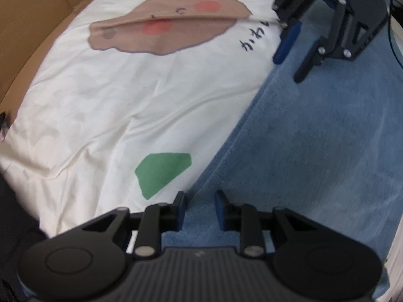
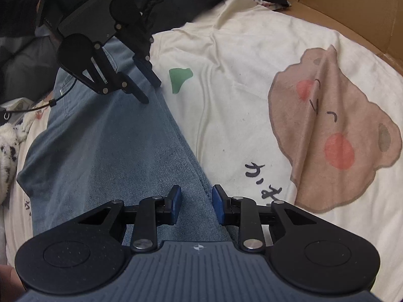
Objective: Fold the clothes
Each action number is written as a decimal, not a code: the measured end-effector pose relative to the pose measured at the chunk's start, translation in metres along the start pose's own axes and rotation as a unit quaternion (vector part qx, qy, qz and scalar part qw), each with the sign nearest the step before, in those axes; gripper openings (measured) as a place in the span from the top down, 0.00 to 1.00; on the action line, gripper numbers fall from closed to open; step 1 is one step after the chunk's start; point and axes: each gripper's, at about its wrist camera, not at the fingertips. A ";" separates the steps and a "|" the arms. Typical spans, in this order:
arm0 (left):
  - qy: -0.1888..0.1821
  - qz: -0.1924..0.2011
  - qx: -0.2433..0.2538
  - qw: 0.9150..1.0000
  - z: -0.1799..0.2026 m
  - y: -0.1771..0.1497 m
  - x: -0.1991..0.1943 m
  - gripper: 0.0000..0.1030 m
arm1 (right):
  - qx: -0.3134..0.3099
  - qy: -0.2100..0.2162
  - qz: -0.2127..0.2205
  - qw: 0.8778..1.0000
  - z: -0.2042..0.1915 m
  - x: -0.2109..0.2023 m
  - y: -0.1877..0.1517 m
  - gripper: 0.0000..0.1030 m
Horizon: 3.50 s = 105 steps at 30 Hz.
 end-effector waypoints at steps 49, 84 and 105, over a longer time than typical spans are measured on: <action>0.119 -0.058 -0.238 0.962 -0.069 -0.123 -0.070 0.90 | 0.095 -0.063 0.021 0.993 -0.023 -0.038 -0.035 0.89; 0.132 -0.054 -0.455 0.879 -0.114 -0.224 -0.064 0.97 | 0.231 -0.094 0.036 0.968 0.013 -0.033 -0.060 0.96; 0.148 -0.088 -0.493 0.853 -0.076 -0.273 -0.061 0.88 | 0.237 -0.162 0.027 0.957 0.027 -0.075 -0.092 0.96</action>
Point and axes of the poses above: each gripper's, at about its wrist camera, not at the fingertips, and x roughly the way its jaws point, z to its right, y to its top, and after that the axes turned 3 degrees about y, right-handed
